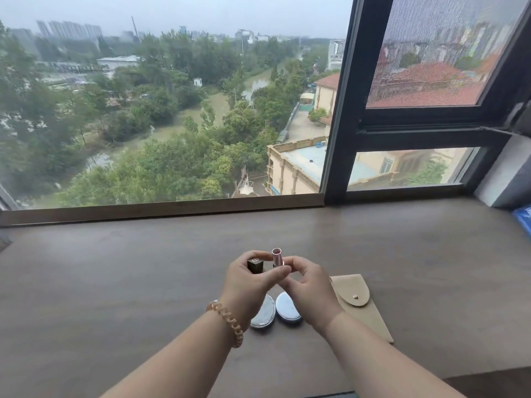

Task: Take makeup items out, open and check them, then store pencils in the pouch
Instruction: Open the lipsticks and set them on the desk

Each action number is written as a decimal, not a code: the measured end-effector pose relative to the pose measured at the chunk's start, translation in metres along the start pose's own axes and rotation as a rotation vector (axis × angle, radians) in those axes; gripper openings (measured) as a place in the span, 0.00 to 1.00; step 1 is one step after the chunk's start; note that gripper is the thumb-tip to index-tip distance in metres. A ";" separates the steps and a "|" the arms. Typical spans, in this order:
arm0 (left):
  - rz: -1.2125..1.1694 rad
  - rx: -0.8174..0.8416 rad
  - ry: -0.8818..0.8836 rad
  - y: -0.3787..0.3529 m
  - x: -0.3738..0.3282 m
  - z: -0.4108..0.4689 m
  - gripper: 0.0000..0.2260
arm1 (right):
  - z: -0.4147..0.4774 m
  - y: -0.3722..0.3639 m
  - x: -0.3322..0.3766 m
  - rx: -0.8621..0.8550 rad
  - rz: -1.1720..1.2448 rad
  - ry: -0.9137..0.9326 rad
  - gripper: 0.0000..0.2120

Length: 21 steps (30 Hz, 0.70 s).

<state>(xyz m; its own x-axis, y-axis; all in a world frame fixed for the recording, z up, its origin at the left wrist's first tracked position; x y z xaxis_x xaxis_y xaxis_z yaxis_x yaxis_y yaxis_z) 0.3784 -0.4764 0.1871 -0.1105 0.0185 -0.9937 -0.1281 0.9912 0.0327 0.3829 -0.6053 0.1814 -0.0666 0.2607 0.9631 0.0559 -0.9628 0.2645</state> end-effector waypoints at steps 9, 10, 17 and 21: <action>-0.144 0.001 0.008 0.009 -0.001 -0.003 0.07 | -0.014 -0.011 0.003 0.095 0.170 -0.096 0.10; -0.188 0.007 0.017 0.010 0.000 -0.004 0.07 | -0.014 -0.012 0.001 0.063 0.149 -0.108 0.15; -0.194 -0.032 0.030 0.022 0.006 -0.006 0.06 | -0.010 -0.020 -0.004 -0.014 -0.050 -0.051 0.17; -0.195 -0.042 0.050 0.029 0.010 -0.006 0.05 | -0.008 -0.036 -0.012 0.214 0.364 -0.176 0.12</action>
<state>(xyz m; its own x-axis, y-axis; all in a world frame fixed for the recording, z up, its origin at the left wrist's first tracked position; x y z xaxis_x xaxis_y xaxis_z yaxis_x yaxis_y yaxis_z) 0.3679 -0.4485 0.1784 -0.1282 -0.1805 -0.9752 -0.1926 0.9691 -0.1540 0.3735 -0.5744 0.1597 0.1648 -0.0660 0.9841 0.2497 -0.9625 -0.1064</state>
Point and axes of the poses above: each hand's wrist, its own z-axis towards the middle knuckle, its own y-axis out of the back of the hand, x = y × z, the point moved 6 cm from there along z, towards the middle knuckle, and after that the axes turned 3 degrees about z, right-handed, at the moved point
